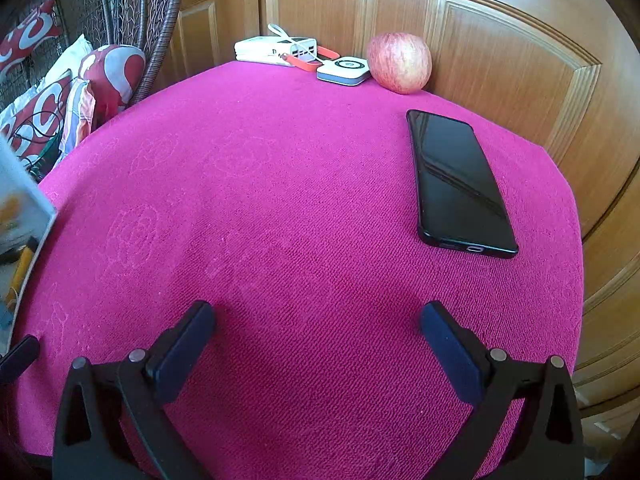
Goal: Organize rigid objects
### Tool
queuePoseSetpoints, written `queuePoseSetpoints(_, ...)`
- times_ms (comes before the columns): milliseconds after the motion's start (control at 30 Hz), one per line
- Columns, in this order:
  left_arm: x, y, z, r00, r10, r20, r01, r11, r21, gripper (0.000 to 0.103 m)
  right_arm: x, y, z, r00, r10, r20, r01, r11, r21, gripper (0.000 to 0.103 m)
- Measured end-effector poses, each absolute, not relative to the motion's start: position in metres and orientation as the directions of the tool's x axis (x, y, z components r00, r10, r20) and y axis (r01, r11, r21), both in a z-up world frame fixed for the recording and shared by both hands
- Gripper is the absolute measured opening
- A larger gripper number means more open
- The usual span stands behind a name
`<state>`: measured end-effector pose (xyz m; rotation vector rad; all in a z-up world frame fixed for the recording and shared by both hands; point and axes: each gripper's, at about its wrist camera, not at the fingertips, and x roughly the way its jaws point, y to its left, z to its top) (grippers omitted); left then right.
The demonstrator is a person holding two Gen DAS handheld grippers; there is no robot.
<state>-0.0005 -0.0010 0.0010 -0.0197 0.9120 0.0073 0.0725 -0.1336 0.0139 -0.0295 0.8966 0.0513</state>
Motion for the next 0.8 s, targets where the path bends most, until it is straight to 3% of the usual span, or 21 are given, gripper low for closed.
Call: queuePoseSetpoints(800,0.0001,-0.0013,-0.0004,0.612,-0.001,-0.791,-0.016,1.0,-0.014,0.103,0.07,-0.1297,0.0139,0.622,0.031,-0.782,-0.055,0.998,-0.005,0.103)
